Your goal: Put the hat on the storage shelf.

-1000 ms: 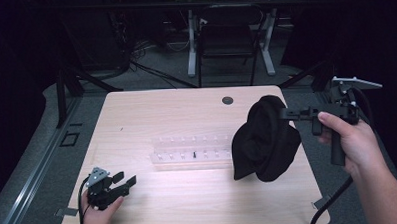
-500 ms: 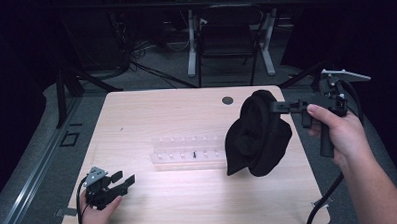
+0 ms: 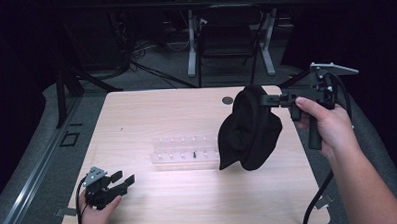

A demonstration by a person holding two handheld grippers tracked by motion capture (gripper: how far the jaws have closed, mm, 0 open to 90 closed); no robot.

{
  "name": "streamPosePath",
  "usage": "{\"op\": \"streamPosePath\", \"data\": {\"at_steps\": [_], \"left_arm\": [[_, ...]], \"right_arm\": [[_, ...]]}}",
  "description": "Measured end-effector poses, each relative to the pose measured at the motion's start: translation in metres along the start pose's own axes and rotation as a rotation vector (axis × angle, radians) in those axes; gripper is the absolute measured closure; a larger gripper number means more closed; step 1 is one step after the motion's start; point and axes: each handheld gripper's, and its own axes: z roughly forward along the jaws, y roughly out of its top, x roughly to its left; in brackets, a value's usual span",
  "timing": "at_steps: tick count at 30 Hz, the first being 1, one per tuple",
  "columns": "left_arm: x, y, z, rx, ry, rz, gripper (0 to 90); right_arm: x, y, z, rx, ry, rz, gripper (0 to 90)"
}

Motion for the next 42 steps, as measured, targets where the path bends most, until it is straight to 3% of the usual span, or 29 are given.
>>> {"op": "streamPosePath", "data": {"at_steps": [21, 42], "left_arm": [[0.001, 0.001, -0.001, -0.003, -0.008, -0.001, 43.6], [0.000, 0.002, 0.001, -0.003, -0.018, 0.002, 43.6]], "right_arm": [[0.013, 0.020, 0.032, -0.007, 0.021, -0.008, 88.7], [0.020, 0.038, 0.055, -0.013, 0.003, -0.020, 88.7]]}}
